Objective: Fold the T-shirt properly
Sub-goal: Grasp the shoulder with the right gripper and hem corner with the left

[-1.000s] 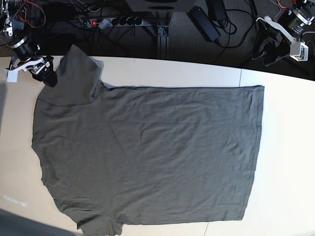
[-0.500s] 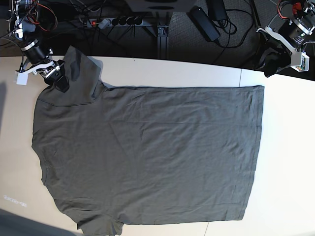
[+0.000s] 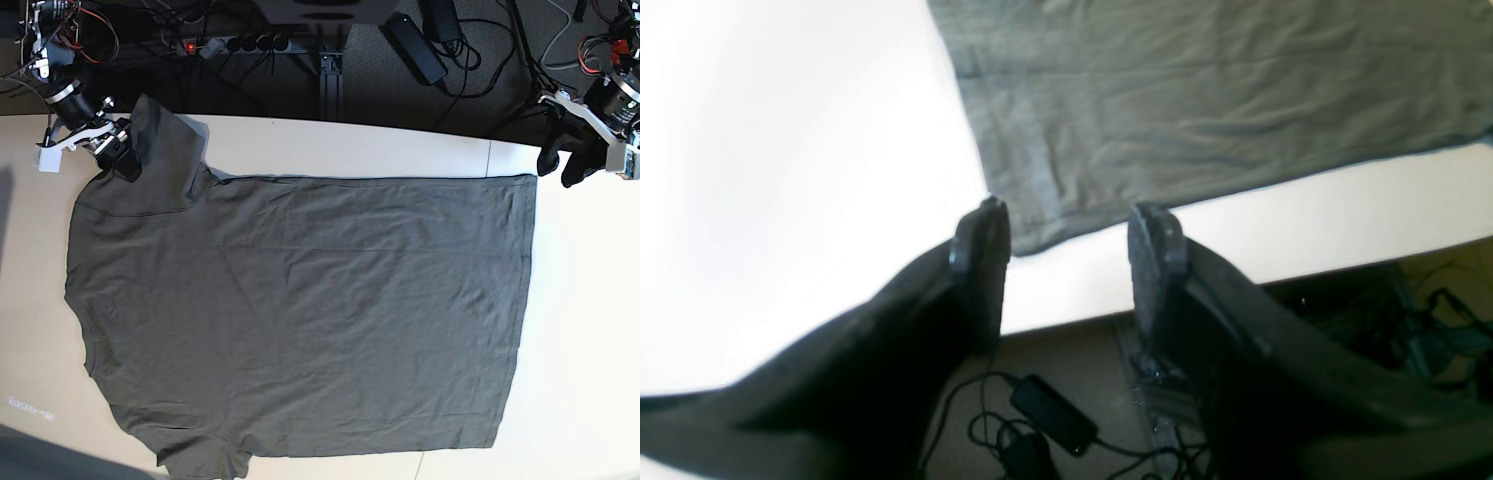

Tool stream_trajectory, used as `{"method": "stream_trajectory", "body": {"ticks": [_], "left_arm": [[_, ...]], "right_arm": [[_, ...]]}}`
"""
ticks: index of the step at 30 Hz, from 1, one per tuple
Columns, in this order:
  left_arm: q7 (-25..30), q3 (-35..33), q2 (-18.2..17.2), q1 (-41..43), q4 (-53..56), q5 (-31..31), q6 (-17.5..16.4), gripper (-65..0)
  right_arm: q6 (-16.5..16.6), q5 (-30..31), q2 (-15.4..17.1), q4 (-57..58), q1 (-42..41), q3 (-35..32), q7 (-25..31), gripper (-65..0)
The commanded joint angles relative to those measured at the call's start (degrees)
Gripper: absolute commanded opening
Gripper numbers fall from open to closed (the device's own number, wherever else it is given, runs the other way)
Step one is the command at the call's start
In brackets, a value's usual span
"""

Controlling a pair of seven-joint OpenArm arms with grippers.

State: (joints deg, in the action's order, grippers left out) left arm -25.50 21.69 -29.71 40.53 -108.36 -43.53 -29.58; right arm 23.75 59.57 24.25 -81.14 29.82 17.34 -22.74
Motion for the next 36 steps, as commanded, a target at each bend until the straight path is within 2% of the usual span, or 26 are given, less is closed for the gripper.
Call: {"method": "stream_trajectory", "body": {"ticks": [1, 2, 3, 7, 12, 18, 24, 36], "left_arm": [[0.94, 0.39, -1.16, -0.09, -0.68, -0.85, 0.98, -32.9], [0.87, 0.39, -1.42, -0.35, -0.66, -0.85, 1.14, -32.9], [0.83, 0.39, -1.66, -0.46, -0.63, -0.81, 1.33, -32.9], [0.79, 0.39, -1.9, -0.55, -0.22, -0.85, 3.67, -33.0], [-1.81, 0.39, -1.9, -1.79, 1.46, -3.1, 3.69, -33.0], [-5.09, -0.33, -2.78, -8.28, 9.05, -5.84, 3.65, -33.0], [-6.08, -7.48, -5.81, -13.07, 15.06, -6.75, 3.63, -33.0], [-7.8, -17.46, -5.84, -23.52, 25.68, -7.54, 3.19, -33.0]], "right_arm": [[0.61, -1.73, 0.33, 0.09, 0.63, -0.22, -2.56, -55.4], [0.61, -1.81, 0.35, 0.11, 0.48, -0.22, -2.56, -61.7], [0.61, -2.8, 0.35, 0.09, 0.37, -0.22, -2.54, -65.0], [0.52, -6.95, 0.35, -0.02, 0.2, -0.22, -1.03, -65.0], [0.55, -8.63, 0.35, -0.94, 0.2, -0.22, -1.05, -65.0], [0.52, -8.63, 0.35, -1.03, 0.2, -0.22, -1.05, -65.0], [0.52, -8.59, 0.35, -1.03, 0.2, -0.22, -1.05, -65.0], [0.55, -8.59, 0.5, -1.03, 0.22, -0.22, -1.07, -65.0]]}}
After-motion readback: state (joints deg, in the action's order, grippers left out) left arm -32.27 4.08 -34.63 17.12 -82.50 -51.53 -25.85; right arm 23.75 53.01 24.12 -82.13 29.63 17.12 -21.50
